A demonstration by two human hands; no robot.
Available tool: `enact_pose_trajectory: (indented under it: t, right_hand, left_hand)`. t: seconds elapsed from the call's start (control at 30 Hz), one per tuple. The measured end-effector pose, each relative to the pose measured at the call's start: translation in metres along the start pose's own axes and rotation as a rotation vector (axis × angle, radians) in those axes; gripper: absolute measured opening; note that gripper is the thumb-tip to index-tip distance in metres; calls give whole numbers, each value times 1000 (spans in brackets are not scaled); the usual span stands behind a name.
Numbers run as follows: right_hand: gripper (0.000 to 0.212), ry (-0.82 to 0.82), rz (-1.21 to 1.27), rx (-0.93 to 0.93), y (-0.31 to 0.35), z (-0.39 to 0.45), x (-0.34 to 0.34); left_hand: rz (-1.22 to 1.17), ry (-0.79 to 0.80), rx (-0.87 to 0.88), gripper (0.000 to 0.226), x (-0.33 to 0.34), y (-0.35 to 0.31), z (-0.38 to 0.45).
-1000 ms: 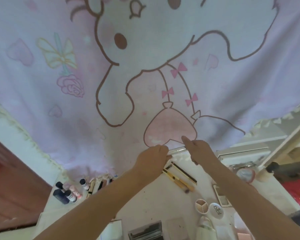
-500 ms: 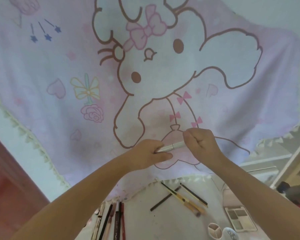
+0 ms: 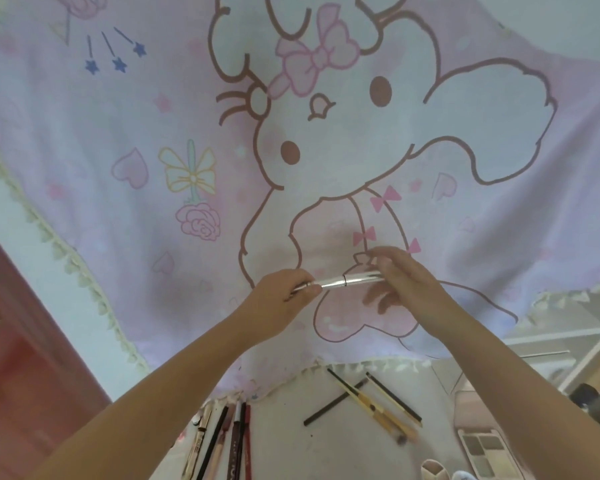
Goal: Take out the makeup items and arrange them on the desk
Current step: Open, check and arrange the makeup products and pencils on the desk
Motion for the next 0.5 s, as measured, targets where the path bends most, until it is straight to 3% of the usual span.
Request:
enact_pose_trajectory:
  t: [0.1,0.3,0.37,0.43,0.5]
  right_hand:
    - [39,8,-258,-2,-1,10,1]
    - [29,67,-69,-116,8,24,6]
    - [15,90,-113,-6,8,31,13]
    - [28,117,-231,74,5,39,18]
    - [31,124,-314,34,7,42,22]
  left_hand:
    - [68,31,32,21,7,2,-1]
    - [196,72,-6,26,-1,19,7]
    - [225,48,-31,27,-8,24,9]
    - [263,42,-34,26,-12,25,8]
    - [287,41,-50,25,-14,27,6]
Point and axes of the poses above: each hand's wrist, its own z-axis towards the middle knuckle, its own x-axis out of the palm, y = z × x, the point moved 6 cm from there along z, towards the middle knuckle, and after that the axes turned 10 degrees about z, right-handed, at the moved point
